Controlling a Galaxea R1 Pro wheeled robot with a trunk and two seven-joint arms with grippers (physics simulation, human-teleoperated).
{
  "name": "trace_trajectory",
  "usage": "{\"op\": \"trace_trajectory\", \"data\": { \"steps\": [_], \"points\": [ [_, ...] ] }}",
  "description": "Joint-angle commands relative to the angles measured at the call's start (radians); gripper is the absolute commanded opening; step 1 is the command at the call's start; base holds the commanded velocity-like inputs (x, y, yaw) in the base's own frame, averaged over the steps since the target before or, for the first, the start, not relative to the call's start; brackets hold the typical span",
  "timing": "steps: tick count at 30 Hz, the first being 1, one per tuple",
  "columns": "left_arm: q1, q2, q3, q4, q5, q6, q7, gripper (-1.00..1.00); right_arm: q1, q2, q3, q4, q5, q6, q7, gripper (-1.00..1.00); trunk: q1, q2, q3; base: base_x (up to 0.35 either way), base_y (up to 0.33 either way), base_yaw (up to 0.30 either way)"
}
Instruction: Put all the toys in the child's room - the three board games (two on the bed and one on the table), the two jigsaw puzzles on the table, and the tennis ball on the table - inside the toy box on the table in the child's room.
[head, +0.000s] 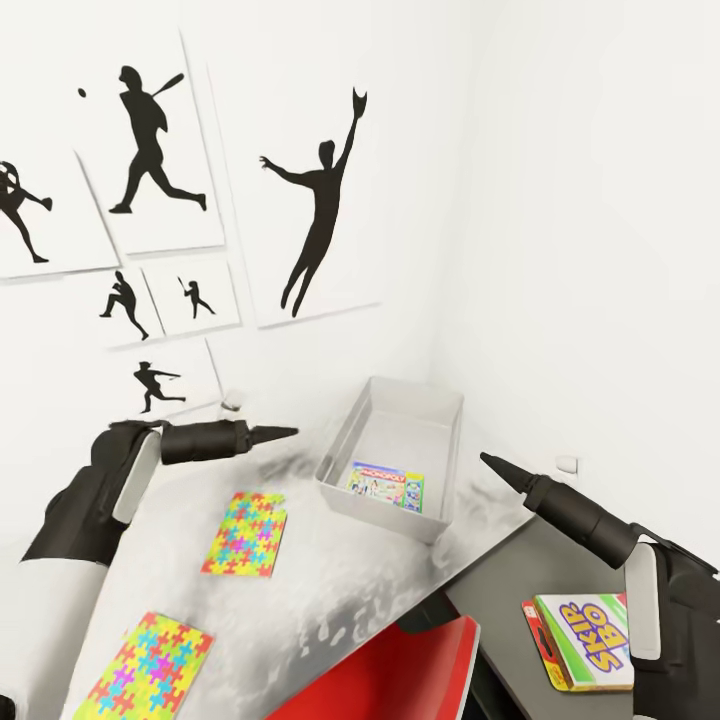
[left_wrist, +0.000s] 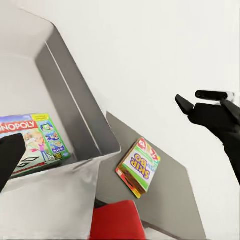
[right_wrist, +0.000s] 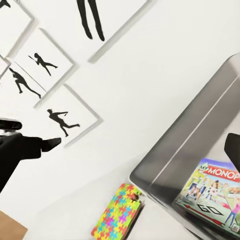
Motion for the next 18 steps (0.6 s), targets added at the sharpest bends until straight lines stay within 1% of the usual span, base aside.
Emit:
{"op": "trace_trajectory", "data": {
  "steps": [1, 2, 3, 4, 5, 6, 8, 10, 11, 13, 16, 18],
  "points": [
    [0.037, 0.031, 0.034, -0.026, 0.003, 0.005, -0.043, 1.00, -0.001, 0.001, -0.002, 0.000, -0.001, 0.004, 0.003, 1.00, 0.000, -0.001, 0.000, 0.000, 0.000, 0.000],
    [0.071, 0.056, 0.069, -0.048, 0.003, 0.006, -0.083, 1.00, -0.001, 0.001, -0.002, 0.000, -0.001, 0.003, 0.004, 1.00, 0.000, -0.001, 0.002, 0.000, 0.000, 0.000],
    [0.105, 0.075, 0.102, -0.070, 0.003, 0.006, -0.123, 1.00, -0.001, 0.001, -0.001, 0.000, -0.001, 0.003, 0.005, 1.00, 0.000, -0.001, 0.004, 0.000, 0.000, 0.000],
    [0.122, 0.083, 0.118, -0.080, 0.003, 0.005, -0.143, 1.00, -0.001, 0.001, -0.001, 0.000, -0.001, 0.003, 0.005, 1.00, 0.000, -0.001, 0.005, 0.000, 0.000, 0.000],
    [0.158, 0.094, 0.150, -0.096, 0.002, 0.004, -0.180, 1.00, -0.001, 0.001, 0.000, 0.000, -0.001, 0.002, 0.005, 1.00, 0.000, -0.001, 0.007, 0.000, 0.000, 0.000],
    [0.176, 0.098, 0.165, -0.103, 0.002, 0.003, -0.197, 1.00, -0.001, 0.002, 0.000, 0.000, -0.001, 0.002, 0.005, 1.00, 0.000, -0.001, 0.008, 0.000, 0.000, 0.000],
    [0.249, 0.108, 0.227, -0.119, -0.002, -0.004, -0.256, 1.00, -0.001, 0.002, 0.002, 0.000, -0.001, 0.002, 0.006, 1.00, 0.000, -0.001, 0.012, 0.000, 0.000, 0.000],
    [0.313, 0.111, 0.273, -0.125, -0.006, -0.015, -0.289, 1.00, -0.001, 0.003, 0.002, 0.000, -0.001, 0.002, 0.006, 1.00, 0.000, -0.001, 0.015, 0.000, 0.000, 0.000],
    [0.326, 0.112, 0.280, -0.126, -0.006, -0.021, -0.293, 1.00, -0.001, 0.004, 0.003, 0.000, -0.001, 0.002, 0.006, 1.00, 0.000, -0.001, 0.017, 0.000, 0.000, 0.000],
    [0.370, 0.113, 0.299, -0.128, -0.003, -0.054, -0.313, 1.00, -0.001, 0.007, 0.005, 0.000, -0.001, 0.001, 0.006, 1.00, 0.000, -0.001, 0.020, 0.000, 0.000, 0.000],
    [0.405, 0.112, 0.308, -0.130, -0.002, -0.082, -0.339, 1.00, -0.001, 0.010, 0.005, 0.000, -0.001, -0.004, 0.005, 1.00, 0.000, -0.001, 0.023, 0.000, 0.000, 0.000],
    [0.417, 0.113, 0.314, -0.136, 0.000, -0.087, -0.350, 1.00, -0.001, 0.012, 0.006, 0.000, -0.001, -0.016, 0.004, 1.00, 0.000, -0.001, 0.024, 0.000, 0.000, 0.000]
  ]
}}
